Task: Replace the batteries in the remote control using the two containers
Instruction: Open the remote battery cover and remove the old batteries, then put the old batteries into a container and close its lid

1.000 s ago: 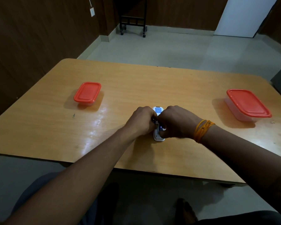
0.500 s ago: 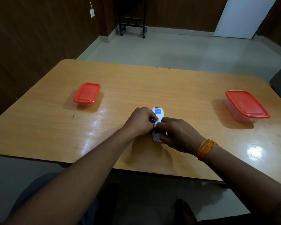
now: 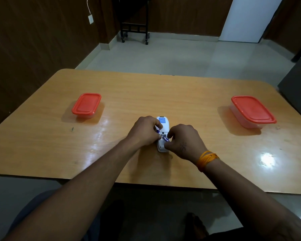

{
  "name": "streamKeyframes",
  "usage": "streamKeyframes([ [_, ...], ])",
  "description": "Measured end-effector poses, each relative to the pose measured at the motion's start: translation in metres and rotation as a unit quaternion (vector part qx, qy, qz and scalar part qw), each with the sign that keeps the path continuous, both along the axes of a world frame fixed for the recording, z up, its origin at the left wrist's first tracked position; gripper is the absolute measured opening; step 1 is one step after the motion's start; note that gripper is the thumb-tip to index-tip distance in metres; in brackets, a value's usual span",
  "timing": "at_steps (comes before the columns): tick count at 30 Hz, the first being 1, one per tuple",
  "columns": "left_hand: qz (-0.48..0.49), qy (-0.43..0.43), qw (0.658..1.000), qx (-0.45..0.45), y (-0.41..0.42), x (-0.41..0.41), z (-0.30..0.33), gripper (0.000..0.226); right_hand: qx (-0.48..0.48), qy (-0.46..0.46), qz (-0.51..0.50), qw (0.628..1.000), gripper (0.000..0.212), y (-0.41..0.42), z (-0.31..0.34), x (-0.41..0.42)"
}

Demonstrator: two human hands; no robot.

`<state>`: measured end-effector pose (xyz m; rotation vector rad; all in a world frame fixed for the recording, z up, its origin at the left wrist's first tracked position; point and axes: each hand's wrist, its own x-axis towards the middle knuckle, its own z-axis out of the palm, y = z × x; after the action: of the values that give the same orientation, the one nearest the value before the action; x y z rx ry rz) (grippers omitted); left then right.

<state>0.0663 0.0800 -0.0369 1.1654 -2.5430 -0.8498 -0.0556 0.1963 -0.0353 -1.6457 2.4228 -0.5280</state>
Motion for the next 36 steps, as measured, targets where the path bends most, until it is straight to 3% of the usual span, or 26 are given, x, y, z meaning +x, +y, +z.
streamKeyframes([
  [4, 0.002, 0.021, 1.0, -0.008, 0.01, -0.009, 0.006, 0.027, 0.022, -0.034, -0.048, 0.998, 0.017, 0.019, 0.008, -0.008],
  [9, -0.008, 0.102, 0.994, -0.029, 0.054, -0.035, 0.005, 0.014, -0.061, -0.114, -0.161, 0.979, 0.009, 0.056, 0.014, -0.038],
  [14, -0.053, 0.067, 0.996, -0.017, 0.096, -0.068, -0.015, 0.018, -0.027, -0.077, -0.234, 0.969, 0.009, 0.09, -0.001, -0.06],
  [20, -0.055, 0.054, 0.996, -0.037, 0.114, -0.091, -0.026, 0.022, 0.028, -0.073, -0.242, 0.967, 0.02, 0.096, -0.016, -0.069],
  [26, -0.052, 0.022, 0.995, -0.084, 0.118, -0.1, -0.031, 0.021, 0.025, -0.064, -0.241, 0.968, 0.026, 0.095, -0.024, -0.072],
  [36, -0.045, 0.018, 0.995, -0.088, 0.112, -0.102, -0.03, 0.028, 0.025, -0.056, -0.23, 0.971, 0.03, 0.097, -0.019, -0.074],
])
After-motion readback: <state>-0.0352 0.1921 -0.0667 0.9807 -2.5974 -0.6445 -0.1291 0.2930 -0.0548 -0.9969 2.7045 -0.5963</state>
